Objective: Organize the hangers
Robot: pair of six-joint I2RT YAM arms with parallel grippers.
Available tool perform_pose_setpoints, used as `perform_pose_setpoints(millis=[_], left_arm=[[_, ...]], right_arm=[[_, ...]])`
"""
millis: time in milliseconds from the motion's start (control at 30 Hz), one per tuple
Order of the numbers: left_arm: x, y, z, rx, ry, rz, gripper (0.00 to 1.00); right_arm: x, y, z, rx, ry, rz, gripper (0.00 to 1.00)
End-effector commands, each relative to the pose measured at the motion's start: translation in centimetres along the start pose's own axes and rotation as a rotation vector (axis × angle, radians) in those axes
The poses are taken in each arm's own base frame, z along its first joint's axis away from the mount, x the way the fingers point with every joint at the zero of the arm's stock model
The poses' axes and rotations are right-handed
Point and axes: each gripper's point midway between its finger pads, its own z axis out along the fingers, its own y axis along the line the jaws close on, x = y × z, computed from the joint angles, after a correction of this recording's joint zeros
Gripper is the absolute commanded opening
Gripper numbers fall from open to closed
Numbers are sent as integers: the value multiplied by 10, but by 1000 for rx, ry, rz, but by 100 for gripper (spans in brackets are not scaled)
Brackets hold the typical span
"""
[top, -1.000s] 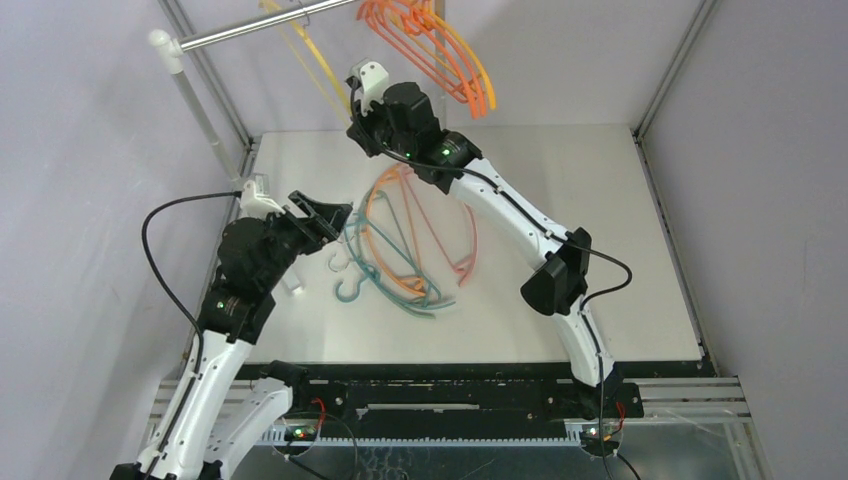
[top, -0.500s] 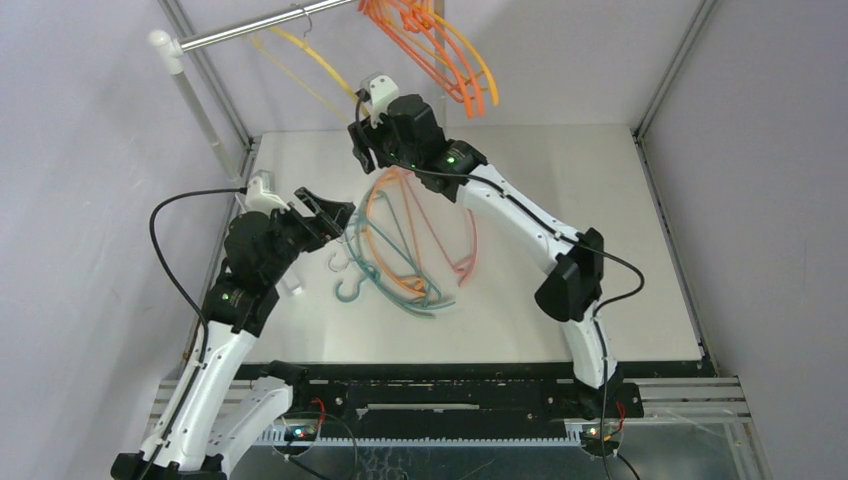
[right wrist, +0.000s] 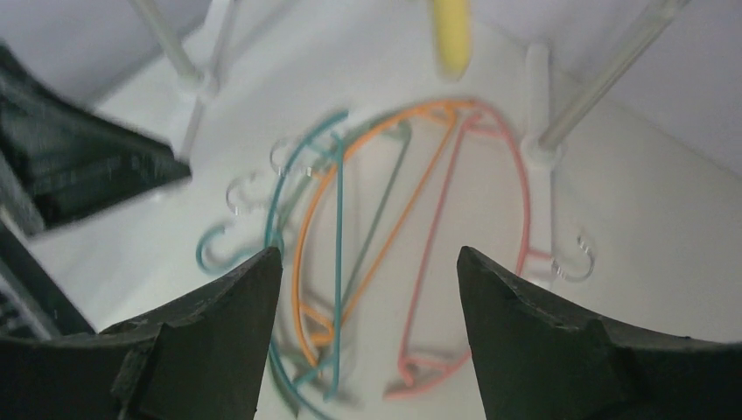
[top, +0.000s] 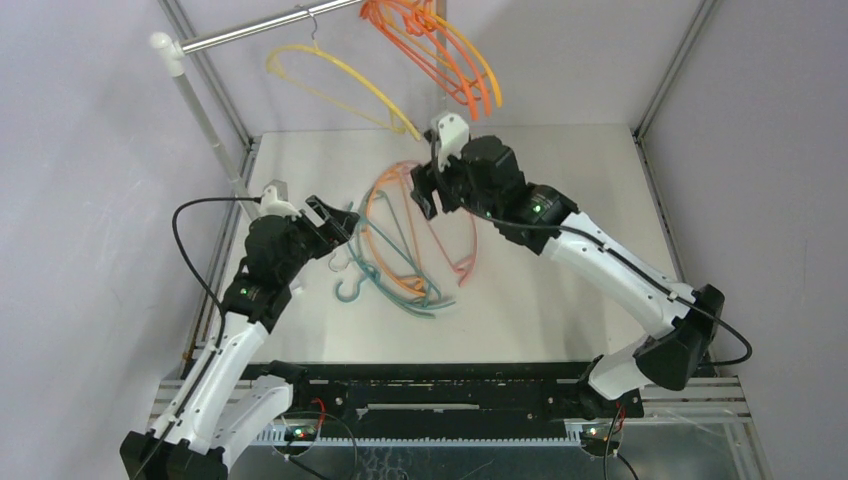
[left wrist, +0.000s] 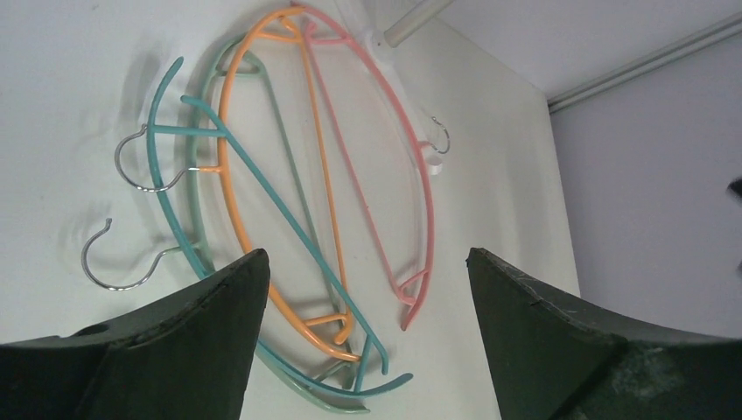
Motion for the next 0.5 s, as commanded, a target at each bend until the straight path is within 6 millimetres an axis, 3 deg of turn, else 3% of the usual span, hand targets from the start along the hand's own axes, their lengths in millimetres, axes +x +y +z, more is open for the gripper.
perform_pose_setpoints(millis=[0, 167, 467], left_arm=[[-3, 8, 9, -27, -38, -49, 87], [20, 36, 17, -103, -20, -109, 86], [34, 50, 8, -163, 29, -96, 86]], right_arm=[[59, 22, -12, -97, 145, -111, 79], [113, 46, -9, -215, 248, -143, 75], [206, 97, 20, -322, 470, -248, 68]])
